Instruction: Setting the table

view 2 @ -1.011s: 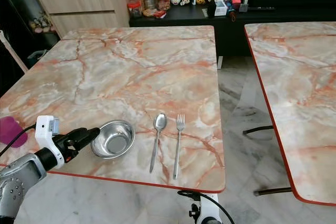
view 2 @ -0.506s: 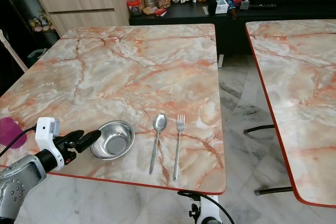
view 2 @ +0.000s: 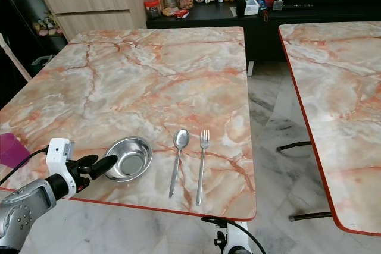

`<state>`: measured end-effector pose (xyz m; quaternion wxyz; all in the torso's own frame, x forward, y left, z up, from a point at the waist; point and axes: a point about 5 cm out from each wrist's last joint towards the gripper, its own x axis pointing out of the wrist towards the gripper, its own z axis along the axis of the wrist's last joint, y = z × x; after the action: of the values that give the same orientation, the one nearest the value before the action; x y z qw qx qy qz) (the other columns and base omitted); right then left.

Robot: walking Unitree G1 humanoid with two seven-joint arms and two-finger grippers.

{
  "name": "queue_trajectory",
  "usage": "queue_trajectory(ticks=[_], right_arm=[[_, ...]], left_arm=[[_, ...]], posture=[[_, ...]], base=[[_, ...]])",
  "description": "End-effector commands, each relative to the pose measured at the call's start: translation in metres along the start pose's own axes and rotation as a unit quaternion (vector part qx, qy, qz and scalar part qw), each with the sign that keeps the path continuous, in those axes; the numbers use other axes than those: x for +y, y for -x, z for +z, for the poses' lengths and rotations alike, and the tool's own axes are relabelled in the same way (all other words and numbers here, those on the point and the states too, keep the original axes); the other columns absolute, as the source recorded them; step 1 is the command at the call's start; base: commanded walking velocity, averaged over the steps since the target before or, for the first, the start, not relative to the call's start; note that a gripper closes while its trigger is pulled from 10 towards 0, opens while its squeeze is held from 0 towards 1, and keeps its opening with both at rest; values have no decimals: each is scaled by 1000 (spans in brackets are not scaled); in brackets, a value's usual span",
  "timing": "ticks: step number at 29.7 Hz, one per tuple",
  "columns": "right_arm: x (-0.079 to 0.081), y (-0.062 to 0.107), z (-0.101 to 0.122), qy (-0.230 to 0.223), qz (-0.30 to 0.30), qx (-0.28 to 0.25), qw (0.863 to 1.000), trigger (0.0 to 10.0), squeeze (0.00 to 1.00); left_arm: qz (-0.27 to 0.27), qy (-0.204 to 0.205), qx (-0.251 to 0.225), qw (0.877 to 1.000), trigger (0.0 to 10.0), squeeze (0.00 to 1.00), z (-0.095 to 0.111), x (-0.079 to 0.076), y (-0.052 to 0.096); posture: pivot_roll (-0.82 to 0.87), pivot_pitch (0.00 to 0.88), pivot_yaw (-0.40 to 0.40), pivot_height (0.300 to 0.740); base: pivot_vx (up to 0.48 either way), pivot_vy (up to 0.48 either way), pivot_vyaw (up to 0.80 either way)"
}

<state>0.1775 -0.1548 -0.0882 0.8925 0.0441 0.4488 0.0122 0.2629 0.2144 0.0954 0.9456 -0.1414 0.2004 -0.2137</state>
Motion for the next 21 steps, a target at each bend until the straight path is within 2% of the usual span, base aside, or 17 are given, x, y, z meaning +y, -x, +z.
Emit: queue_trajectory(ticks=[1, 14, 16, 17, 18, 19, 20, 21], right_arm=[[3, 0, 0, -7, 1, -2, 1000, 10000, 0], [2, 0, 0, -7, 1, -3, 1000, 10000, 0], [2, 0, 0, -7, 1, -3, 1000, 10000, 0], [2, 0, 0, -7, 1, -3, 1000, 10000, 0], [2, 0, 0, -7, 1, -3, 1000, 10000, 0], [2, 0, 0, -7, 1, -3, 1000, 10000, 0], [2, 0, 0, -7, 1, -3, 1000, 10000, 0], [2, 0, 0, -7, 1, -3, 1000, 10000, 0]], left_arm=[[8, -1, 16, 1000, 10000, 0, -4, 2, 2], [-8, 6, 37, 999, 10000, 0, -13, -5, -1], [-12, 8, 44, 999, 9765, 0, -15, -7, -2], [-13, 6, 46, 999, 6784, 0, -16, -8, -3], [-12, 6, 48, 999, 2353, 0, -16, -8, -3], [-12, 6, 48, 999, 2353, 0, -16, -8, -3], [-11, 7, 48, 999, 0, 0, -16, -8, -3], [-11, 7, 48, 999, 0, 0, -16, -8, -3]], posture=[[135, 53, 116, 740], [133, 53, 115, 740], [134, 54, 116, 740], [134, 54, 116, 740], [132, 54, 115, 740], [132, 54, 115, 740], [133, 54, 115, 740], [133, 54, 115, 740]], base=[[0, 0, 0], [0, 0, 0], [0, 0, 0], [0, 0, 0], [0, 0, 0], [0, 0, 0], [0, 0, 0], [0, 0, 0]])
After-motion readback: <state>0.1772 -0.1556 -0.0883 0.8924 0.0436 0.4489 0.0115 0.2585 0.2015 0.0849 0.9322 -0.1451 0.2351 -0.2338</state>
